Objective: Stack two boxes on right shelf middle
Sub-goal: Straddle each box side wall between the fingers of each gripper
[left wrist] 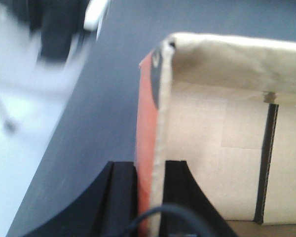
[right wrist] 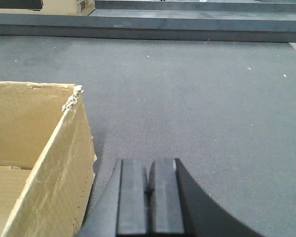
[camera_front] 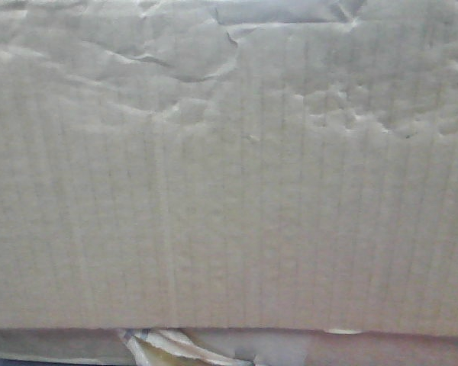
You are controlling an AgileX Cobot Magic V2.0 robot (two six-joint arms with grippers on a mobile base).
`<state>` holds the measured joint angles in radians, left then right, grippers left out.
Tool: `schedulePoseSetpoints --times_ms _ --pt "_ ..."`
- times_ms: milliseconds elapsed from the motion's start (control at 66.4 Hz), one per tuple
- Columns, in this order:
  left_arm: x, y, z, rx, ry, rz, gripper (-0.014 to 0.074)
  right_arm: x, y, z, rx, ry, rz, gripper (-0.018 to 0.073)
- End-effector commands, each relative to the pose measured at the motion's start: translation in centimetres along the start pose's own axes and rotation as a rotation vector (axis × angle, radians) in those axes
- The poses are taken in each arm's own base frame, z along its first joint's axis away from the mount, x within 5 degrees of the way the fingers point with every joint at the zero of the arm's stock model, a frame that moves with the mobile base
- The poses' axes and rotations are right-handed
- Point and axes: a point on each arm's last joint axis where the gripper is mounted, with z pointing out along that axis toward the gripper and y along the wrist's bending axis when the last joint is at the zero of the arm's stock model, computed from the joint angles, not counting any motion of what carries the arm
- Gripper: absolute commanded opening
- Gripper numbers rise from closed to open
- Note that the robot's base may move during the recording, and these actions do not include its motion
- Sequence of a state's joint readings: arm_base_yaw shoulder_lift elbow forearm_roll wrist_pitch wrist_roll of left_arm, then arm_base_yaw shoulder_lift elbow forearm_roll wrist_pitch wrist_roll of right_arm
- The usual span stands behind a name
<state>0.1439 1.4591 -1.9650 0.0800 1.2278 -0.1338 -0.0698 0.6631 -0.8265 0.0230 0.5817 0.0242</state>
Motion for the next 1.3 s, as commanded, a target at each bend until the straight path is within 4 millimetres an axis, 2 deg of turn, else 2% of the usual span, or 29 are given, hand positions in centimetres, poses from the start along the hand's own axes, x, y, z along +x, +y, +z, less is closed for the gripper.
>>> schedulePoseSetpoints --times_ms 0,136,376,497,572,798,1009,1280 --pt "-0.9 -1.6 -3.6 0.094 -0.106 -0.052 -0.0111 -0.5 -0.1 -0.1 0.009 -0.028 -0.003 -0.0165" --pt "-0.8 -5.3 -6.1 0.233 -0.143 -0.051 -0.0111 -0.5 -0.1 -0.1 0.009 -0.028 -0.003 -0.0165" --pt "1.4 -12.8 -7.6 0.346 -0.134 0.039 -0.0111 -0.5 -0.1 -0.1 0.009 -0.028 -0.003 -0.0165" --pt "2.7 -16.1 -7.6 0.389 -0.105 0.075 -0.0111 -0.4 -0.1 -0.1 0.009 -0.019 -0.003 -0.0165" --pt "3.8 -17.7 -6.7 0.394 -0.062 0.088 -0.0111 -0.3 -0.1 -0.1 0.010 -0.012 -0.003 -0.0165" --pt "7.1 -19.7 -3.7 0.335 0.069 0.100 -0.0111 -0.3 -0.1 -0.1 0.010 -0.012 -0.003 -0.0165" --pt "10.4 -20.4 -0.9 0.271 0.202 0.095 -0.0111 -0.3 -0.1 -0.1 0.010 -0.012 -0.003 -0.0165" --pt "12.3 -22.1 1.5 0.250 0.297 0.110 -0.0111 -0.3 -0.1 -0.1 0.010 -0.012 -0.003 -0.0165"
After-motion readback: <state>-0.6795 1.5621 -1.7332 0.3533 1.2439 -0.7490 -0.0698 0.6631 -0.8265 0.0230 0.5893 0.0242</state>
